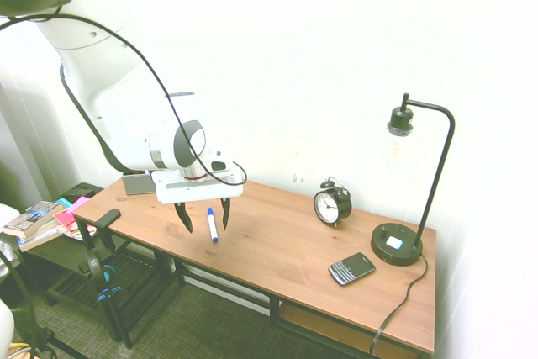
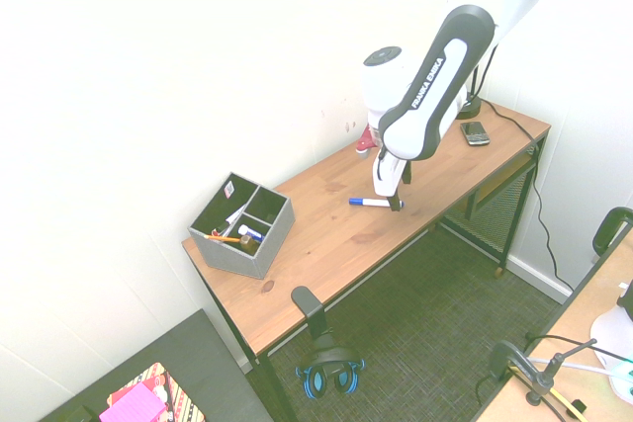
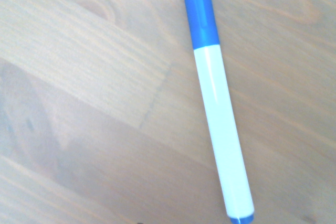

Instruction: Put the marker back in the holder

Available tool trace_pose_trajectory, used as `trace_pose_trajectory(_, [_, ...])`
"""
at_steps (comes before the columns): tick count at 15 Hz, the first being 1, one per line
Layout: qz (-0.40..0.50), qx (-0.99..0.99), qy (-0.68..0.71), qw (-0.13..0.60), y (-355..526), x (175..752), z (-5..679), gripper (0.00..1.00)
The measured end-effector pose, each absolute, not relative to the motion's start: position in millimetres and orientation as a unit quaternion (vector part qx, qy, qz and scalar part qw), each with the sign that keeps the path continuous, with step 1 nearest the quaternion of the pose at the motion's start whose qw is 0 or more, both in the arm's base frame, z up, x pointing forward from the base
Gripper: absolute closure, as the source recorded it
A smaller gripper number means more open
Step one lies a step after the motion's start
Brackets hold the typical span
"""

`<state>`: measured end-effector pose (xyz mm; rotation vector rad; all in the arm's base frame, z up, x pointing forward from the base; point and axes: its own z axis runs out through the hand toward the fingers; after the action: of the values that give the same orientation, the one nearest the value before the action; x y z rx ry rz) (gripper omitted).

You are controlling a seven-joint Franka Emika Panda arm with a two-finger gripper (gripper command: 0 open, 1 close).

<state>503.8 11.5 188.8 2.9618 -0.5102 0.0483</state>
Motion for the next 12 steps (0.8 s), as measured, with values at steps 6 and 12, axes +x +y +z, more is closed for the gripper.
trace_pose_trajectory(6, [0.019, 0.986, -0.147, 0.076, 27, 534, 160, 1.0])
trace_pose_trajectory(12, [0.015, 0.986, -0.152, 0.065, 30, 546, 159, 1.0])
